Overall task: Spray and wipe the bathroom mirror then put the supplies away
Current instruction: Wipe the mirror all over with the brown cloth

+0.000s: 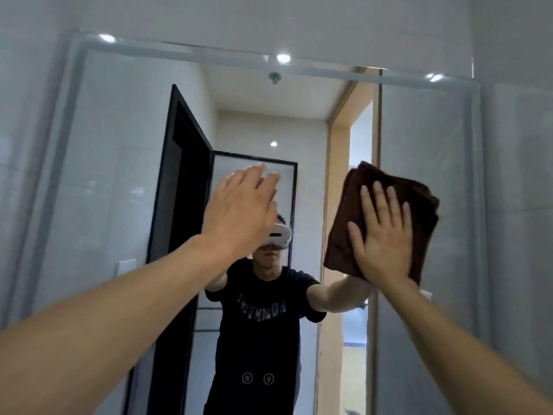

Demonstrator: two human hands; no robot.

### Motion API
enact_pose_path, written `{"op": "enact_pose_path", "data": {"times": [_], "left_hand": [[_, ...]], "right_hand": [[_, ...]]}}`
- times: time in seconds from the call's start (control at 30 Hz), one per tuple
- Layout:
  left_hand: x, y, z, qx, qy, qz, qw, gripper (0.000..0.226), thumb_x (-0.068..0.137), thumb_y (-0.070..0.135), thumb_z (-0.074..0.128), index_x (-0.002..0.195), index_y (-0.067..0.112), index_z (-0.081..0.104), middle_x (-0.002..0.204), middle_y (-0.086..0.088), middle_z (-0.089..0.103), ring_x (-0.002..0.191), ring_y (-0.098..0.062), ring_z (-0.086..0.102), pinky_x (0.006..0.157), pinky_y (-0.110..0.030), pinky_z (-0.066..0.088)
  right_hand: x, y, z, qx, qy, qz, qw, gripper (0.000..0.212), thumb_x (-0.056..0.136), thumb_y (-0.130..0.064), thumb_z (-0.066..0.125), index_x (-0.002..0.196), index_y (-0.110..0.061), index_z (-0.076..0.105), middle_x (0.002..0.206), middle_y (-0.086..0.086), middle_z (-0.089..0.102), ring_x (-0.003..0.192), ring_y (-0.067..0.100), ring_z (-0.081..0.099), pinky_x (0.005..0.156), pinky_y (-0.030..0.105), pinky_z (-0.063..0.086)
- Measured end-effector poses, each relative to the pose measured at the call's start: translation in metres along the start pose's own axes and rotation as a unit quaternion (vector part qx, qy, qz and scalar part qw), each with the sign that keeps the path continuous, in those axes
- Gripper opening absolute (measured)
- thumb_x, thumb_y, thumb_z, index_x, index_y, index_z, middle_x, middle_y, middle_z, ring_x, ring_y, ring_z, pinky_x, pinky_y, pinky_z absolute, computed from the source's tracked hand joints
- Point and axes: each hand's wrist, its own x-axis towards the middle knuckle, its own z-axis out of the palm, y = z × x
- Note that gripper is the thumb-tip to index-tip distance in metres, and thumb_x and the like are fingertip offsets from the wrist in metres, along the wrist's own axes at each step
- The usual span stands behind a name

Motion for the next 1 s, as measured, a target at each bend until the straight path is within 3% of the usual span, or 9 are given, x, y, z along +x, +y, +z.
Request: {"op": "enact_pose_path", "data": {"times": [0.2, 0.37, 0.5, 0.63, 0.83, 1.0], "left_hand": [[-0.030, -0.056, -0.025, -0.001, 0.006, -0.069, 0.998, 0.044, 0.091, 0.021, 0.059, 0.133, 0.011, 0.054, 0.135, -0.014, 0.053, 0.117, -0.039, 0.054, 0.094, -0.053, 0.044], [-0.049, -0.064, -0.021, -0.016, 0.034, -0.090, 0.995, 0.036, 0.089, 0.014, 0.063, 0.124, 0.007, 0.057, 0.124, -0.018, 0.055, 0.106, -0.043, 0.055, 0.087, -0.056, 0.044], [-0.047, -0.039, -0.007, -0.037, 0.048, -0.082, 0.995, 0.027, 0.091, 0.015, 0.061, 0.116, 0.007, 0.058, 0.120, -0.017, 0.056, 0.104, -0.041, 0.055, 0.086, -0.054, 0.043], [-0.042, 0.009, 0.018, -0.067, 0.033, -0.054, 0.996, 0.022, 0.093, 0.021, 0.058, 0.112, 0.010, 0.057, 0.117, -0.013, 0.055, 0.104, -0.034, 0.053, 0.087, -0.048, 0.042], [-0.035, 0.098, 0.043, -0.130, 0.026, -0.004, 0.991, 0.025, 0.093, 0.024, 0.055, 0.116, 0.013, 0.056, 0.117, -0.007, 0.055, 0.098, -0.025, 0.053, 0.084, -0.038, 0.039], [-0.031, 0.128, 0.057, -0.142, 0.021, 0.010, 0.990, 0.027, 0.094, 0.028, 0.049, 0.116, 0.015, 0.057, 0.116, -0.006, 0.056, 0.097, -0.024, 0.053, 0.084, -0.036, 0.039]], "right_hand": [[-0.006, -0.156, 0.004, 0.071, -0.036, -0.162, 0.984, 0.069, 0.099, -0.055, 0.038, 0.160, -0.030, 0.017, 0.169, -0.004, 0.008, 0.156, 0.017, 0.001, 0.120, 0.046, 0.021], [-0.020, -0.179, 0.007, 0.086, -0.055, -0.205, 0.973, 0.071, 0.099, -0.060, 0.035, 0.160, -0.031, 0.015, 0.169, -0.006, 0.005, 0.156, 0.014, 0.000, 0.114, 0.034, 0.028], [-0.021, -0.139, 0.003, 0.062, -0.044, -0.190, 0.979, 0.070, 0.099, -0.059, 0.036, 0.160, -0.031, 0.018, 0.169, -0.005, 0.008, 0.156, 0.014, 0.002, 0.116, 0.036, 0.025], [-0.028, -0.055, -0.003, 0.034, -0.037, -0.142, 0.989, 0.068, 0.099, -0.057, 0.037, 0.160, -0.030, 0.020, 0.169, -0.004, 0.011, 0.156, 0.016, 0.006, 0.112, 0.041, 0.031], [-0.044, 0.076, -0.007, 0.008, -0.034, -0.051, 0.998, 0.069, 0.100, -0.054, 0.035, 0.160, -0.028, 0.017, 0.169, -0.003, 0.010, 0.156, 0.017, 0.005, 0.112, 0.046, 0.034], [-0.071, 0.132, -0.006, -0.003, -0.026, 0.015, 1.000, 0.067, 0.099, -0.050, 0.035, 0.160, -0.026, 0.020, 0.169, -0.001, 0.013, 0.156, 0.018, 0.007, 0.117, 0.050, 0.029]]}}
